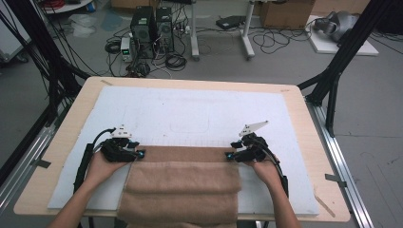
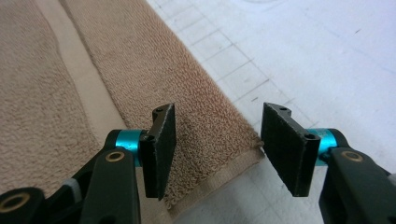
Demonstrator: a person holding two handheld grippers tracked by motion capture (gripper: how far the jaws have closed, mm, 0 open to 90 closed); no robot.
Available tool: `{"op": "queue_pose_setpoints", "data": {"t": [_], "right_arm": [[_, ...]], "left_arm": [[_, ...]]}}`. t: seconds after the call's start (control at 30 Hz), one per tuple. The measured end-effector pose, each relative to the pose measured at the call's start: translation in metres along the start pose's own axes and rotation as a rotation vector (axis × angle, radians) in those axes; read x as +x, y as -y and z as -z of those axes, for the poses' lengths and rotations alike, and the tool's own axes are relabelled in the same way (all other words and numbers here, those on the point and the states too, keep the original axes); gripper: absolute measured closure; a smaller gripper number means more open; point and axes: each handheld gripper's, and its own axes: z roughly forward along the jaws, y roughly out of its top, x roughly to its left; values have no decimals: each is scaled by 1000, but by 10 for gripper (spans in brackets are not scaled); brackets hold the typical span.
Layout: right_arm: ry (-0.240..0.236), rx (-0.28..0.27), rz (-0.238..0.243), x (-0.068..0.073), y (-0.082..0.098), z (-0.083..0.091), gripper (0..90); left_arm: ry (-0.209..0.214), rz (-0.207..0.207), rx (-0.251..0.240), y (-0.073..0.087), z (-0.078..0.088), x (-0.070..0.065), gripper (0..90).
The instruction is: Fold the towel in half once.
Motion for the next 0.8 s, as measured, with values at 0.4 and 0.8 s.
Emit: {"op": "queue_pose_setpoints", "data": {"t": [0.4,0.8], "right_arm": [[-64,25,32,0,-1,-2,816],[-4,-3,23,-7,-12,10,832]], "left_arm": [[-17,-75,15,-4,1,-11,802],[-67,-42,-54,-19,4,-10,814]]}}
